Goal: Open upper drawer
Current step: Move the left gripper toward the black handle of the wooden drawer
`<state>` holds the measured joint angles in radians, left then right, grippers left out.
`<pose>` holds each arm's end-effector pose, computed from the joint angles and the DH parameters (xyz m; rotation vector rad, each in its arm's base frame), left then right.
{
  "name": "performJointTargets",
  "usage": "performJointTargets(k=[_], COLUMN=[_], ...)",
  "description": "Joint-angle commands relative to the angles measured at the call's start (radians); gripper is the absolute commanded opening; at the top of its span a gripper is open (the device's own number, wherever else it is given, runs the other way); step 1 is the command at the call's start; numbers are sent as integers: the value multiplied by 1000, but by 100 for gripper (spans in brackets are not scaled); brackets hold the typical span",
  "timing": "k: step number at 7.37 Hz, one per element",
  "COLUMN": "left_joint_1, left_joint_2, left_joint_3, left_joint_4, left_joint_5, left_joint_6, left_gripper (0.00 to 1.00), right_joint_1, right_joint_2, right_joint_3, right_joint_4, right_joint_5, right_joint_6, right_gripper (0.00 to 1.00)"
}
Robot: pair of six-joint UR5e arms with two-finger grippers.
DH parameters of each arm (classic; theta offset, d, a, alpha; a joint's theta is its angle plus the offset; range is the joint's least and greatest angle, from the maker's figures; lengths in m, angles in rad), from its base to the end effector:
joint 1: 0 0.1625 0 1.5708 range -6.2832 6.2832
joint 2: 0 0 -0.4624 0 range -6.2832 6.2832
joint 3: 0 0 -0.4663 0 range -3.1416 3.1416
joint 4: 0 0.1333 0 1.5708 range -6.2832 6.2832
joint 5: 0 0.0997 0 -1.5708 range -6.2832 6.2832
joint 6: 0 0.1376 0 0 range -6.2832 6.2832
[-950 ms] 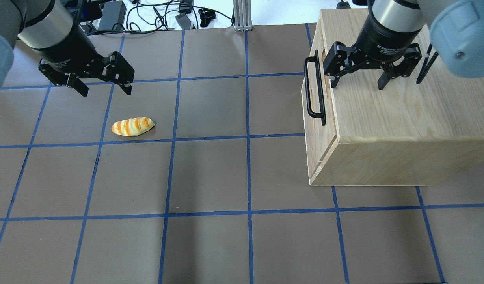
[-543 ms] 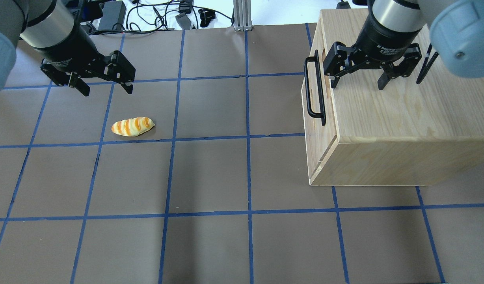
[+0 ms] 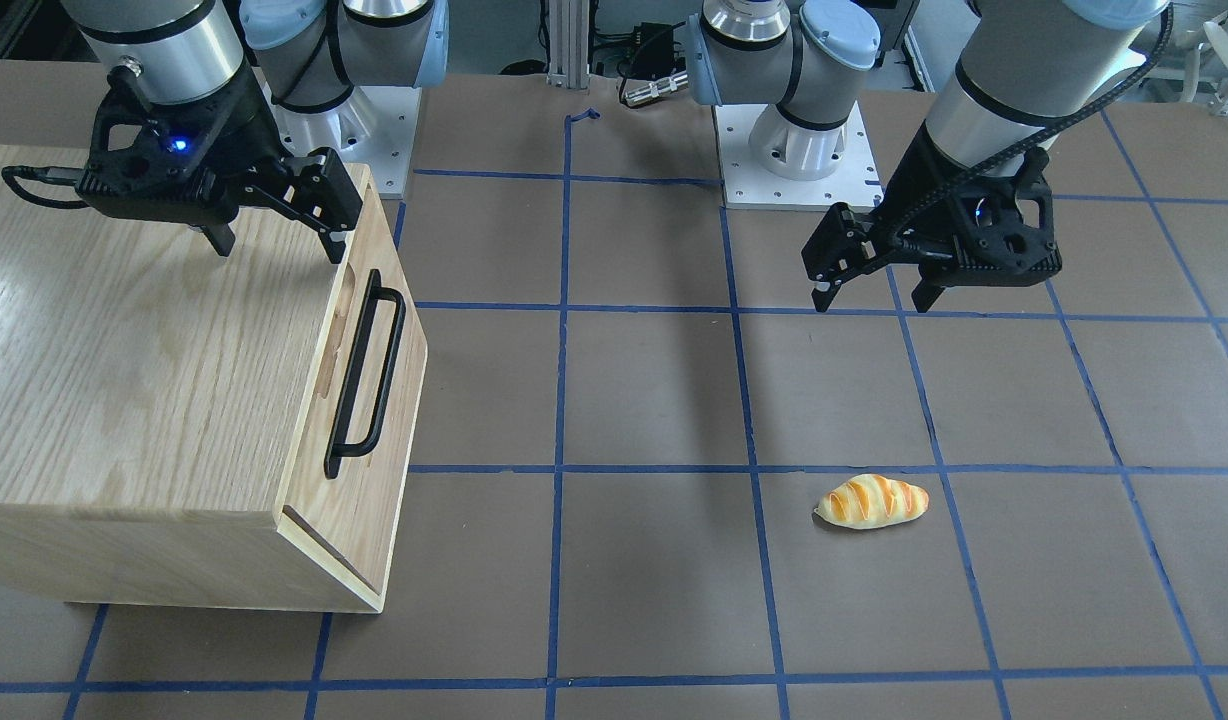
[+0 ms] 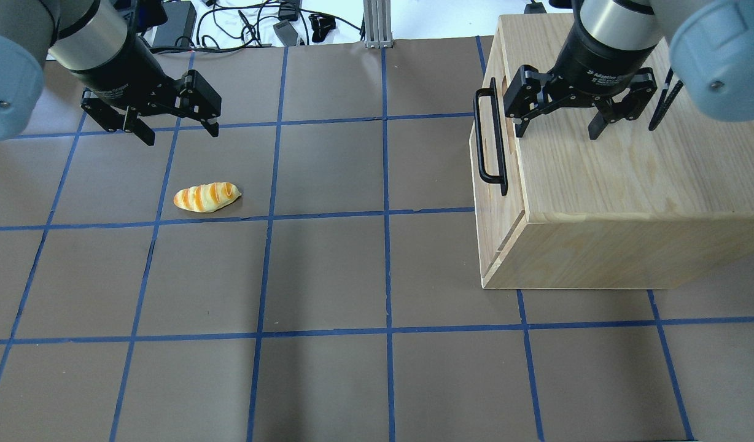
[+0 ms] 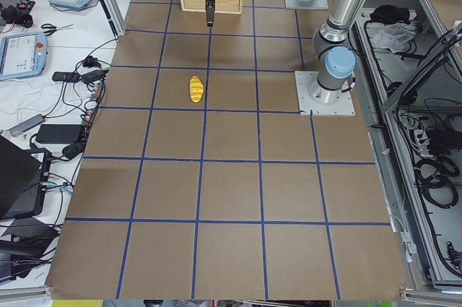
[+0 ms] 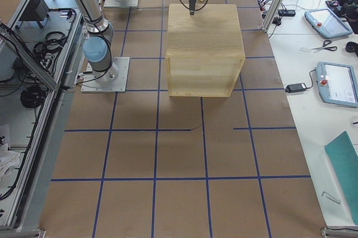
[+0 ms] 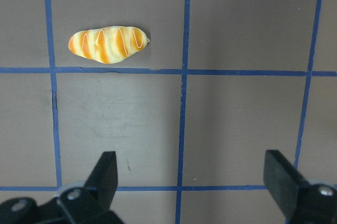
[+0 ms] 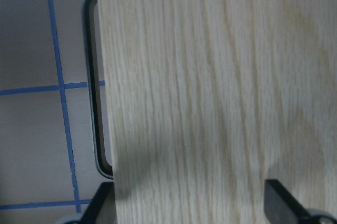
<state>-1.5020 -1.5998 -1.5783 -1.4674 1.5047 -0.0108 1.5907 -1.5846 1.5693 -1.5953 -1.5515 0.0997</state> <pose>-0.1016 -0.5964 0.4774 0.1190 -3.0734 0.1058 0.1472 -0.5621 0.4985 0.1238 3.1169 -0.0602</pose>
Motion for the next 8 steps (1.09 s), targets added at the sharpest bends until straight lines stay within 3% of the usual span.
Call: performJointTargets(k=[1,8], left_joint_1=[-70,-294], left_joint_2=[-21,-146], left_joint_3=[8,8], left_joint_4=[47,231], left_joint_5=[2,-69], left_joint_6=[-66,-285], left_gripper=[100,100], right_joint_1=[0,0], right_joint_2=[0,0], right_joint_3=[0,0], right_joint_4=[0,0], right_joint_5=[1,-1], right_joint_6=[0,0], right_gripper=[100,100])
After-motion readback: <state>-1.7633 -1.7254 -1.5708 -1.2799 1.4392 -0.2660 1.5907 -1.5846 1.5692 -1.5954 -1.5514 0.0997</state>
